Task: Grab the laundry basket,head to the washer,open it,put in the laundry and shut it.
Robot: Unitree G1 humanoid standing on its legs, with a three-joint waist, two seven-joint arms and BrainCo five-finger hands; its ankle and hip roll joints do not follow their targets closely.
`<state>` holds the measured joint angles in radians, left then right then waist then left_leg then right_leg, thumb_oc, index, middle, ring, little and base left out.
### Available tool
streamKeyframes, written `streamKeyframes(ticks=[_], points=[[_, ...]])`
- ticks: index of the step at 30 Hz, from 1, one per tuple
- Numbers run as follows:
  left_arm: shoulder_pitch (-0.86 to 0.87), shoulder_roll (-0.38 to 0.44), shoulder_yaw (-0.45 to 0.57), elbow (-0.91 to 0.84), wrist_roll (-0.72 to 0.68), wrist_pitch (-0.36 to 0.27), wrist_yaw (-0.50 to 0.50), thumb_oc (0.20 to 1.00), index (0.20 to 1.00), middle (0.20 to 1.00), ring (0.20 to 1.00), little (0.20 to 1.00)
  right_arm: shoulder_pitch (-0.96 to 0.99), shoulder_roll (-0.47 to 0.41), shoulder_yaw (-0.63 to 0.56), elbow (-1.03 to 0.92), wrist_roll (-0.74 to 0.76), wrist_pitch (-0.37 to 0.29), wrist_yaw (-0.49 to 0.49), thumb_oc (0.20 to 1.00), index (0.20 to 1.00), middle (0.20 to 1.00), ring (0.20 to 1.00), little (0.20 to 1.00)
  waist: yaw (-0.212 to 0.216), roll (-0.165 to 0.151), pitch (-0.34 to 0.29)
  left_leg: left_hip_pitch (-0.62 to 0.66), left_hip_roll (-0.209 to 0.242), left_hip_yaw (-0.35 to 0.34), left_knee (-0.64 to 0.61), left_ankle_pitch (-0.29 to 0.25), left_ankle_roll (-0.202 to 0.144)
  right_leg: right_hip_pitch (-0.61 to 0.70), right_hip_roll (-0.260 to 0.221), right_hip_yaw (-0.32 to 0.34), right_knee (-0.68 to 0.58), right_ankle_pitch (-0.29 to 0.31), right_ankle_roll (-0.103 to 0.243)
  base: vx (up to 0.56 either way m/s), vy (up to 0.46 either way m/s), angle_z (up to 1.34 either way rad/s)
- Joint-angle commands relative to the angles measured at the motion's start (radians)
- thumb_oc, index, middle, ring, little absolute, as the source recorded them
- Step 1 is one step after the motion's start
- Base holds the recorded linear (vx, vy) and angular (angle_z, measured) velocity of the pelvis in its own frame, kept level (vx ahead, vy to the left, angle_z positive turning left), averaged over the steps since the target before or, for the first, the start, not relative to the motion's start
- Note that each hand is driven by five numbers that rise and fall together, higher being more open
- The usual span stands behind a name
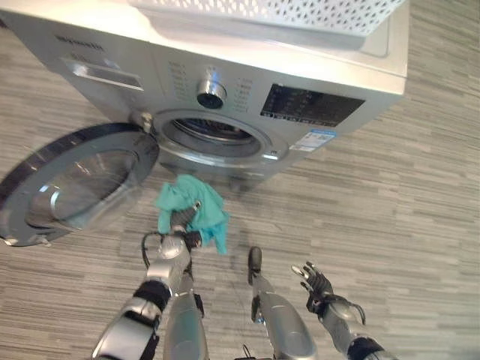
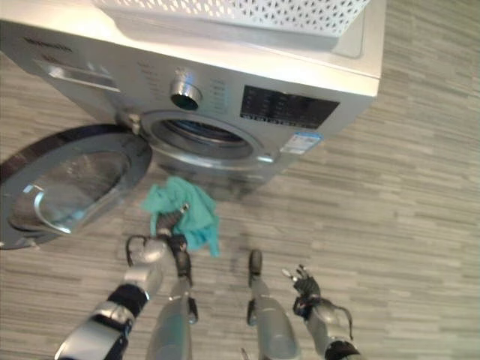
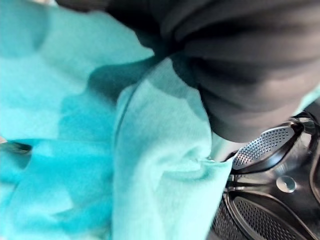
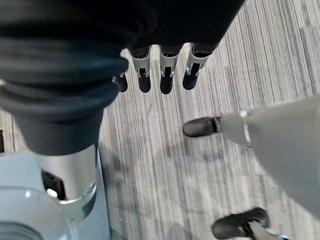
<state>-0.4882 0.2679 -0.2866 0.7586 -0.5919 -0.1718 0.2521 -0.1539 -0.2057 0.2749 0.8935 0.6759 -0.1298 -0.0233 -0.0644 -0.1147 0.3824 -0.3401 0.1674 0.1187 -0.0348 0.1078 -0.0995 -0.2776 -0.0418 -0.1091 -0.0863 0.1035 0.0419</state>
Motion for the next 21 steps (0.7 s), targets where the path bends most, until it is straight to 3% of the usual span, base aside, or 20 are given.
streamKeyframes(ticks=[1,6,15,21], points=[[-0.155,-0.003,0.001,0.076,-0.032,-0.087,0.028,0.2,0.2,0.2,0.2,0.2,-0.039,-0.014,0.019,0.028,0.023,-0.055,-0.052,1.0,1.0,1.0,1.0,1.0,-0.015,-0.01,-0.003,-0.148,0.007,-0.084,0.046,0.028,0.015,-0.032,0.017,0.006,0.219,-0.247,0.011,-0.11,-0.085,-0.05],[-0.317,-0.008,-0.032,0.139,-0.049,-0.115,0.061,0.2,0.2,0.2,0.2,0.2,-0.078,-0.01,0.083,0.077,-0.06,-0.066,-0.099,1.0,1.0,1.0,1.0,1.0,-0.049,-0.035,-0.003,-0.286,0.007,-0.111,0.111,0.017,0.006,-0.139,0.024,-0.012,0.246,-0.244,0.008,-0.09,-0.055,0.06],[-0.465,-0.024,-0.056,0.192,-0.086,-0.128,0.082,0.2,0.2,0.2,0.2,0.2,-0.1,-0.008,0.127,0.15,-0.143,-0.049,-0.121,1.0,1.0,1.0,1.0,1.0,-0.082,-0.024,-0.039,-0.46,-0.008,-0.151,0.238,-0.033,0.016,-0.332,0.014,-0.021,0.406,-0.29,-0.004,-0.06,-0.002,0.02],[-0.621,0.055,-0.052,0.285,-0.097,-0.113,0.082,0.2,0.2,0.2,0.2,0.2,-0.104,-0.037,0.124,0.005,-0.09,-0.091,-0.125,1.0,1.0,1.0,1.0,1.0,-0.118,-0.017,-0.061,-0.579,-0.014,-0.165,0.307,-0.062,0.025,-0.464,-0.002,-0.017,0.512,-0.318,-0.014,-0.03,0.006,0.05]])
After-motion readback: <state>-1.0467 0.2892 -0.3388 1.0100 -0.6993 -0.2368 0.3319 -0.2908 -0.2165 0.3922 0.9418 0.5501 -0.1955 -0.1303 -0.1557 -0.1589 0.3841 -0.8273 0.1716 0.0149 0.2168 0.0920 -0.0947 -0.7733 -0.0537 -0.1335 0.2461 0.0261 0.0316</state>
